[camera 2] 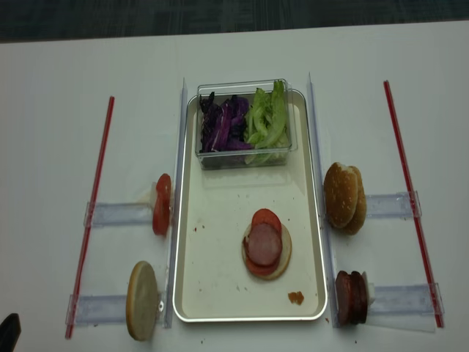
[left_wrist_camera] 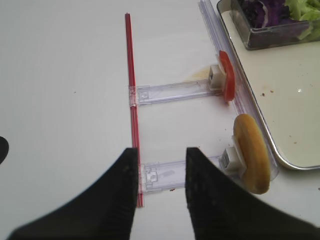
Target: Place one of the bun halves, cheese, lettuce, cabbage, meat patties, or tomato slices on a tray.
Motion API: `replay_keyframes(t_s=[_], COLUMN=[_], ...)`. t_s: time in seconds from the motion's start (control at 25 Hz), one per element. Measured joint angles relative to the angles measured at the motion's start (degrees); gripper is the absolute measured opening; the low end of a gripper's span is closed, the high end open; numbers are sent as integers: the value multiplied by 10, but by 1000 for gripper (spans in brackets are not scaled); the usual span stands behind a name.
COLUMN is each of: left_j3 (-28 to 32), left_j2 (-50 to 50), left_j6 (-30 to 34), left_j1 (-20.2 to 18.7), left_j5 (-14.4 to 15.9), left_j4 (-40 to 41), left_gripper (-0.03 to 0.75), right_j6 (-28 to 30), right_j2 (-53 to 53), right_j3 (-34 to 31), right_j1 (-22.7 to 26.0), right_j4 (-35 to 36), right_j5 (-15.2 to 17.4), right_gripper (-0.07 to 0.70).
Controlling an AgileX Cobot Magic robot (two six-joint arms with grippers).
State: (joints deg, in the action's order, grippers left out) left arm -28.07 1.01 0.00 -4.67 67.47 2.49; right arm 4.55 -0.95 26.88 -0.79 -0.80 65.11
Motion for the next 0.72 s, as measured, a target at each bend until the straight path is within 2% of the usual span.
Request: replay_keyframes(t_s=[0.72], left_j3=[0], left_j2=[0], left_j6=[0], left_j1=[0], left_j5=[0], left_j4=[0], left_gripper=[225], right_j6=[1], right_j2=[0], right_j3=[0], right_j1=[0], right_j4=[0], right_j5=[0], right_gripper=[329])
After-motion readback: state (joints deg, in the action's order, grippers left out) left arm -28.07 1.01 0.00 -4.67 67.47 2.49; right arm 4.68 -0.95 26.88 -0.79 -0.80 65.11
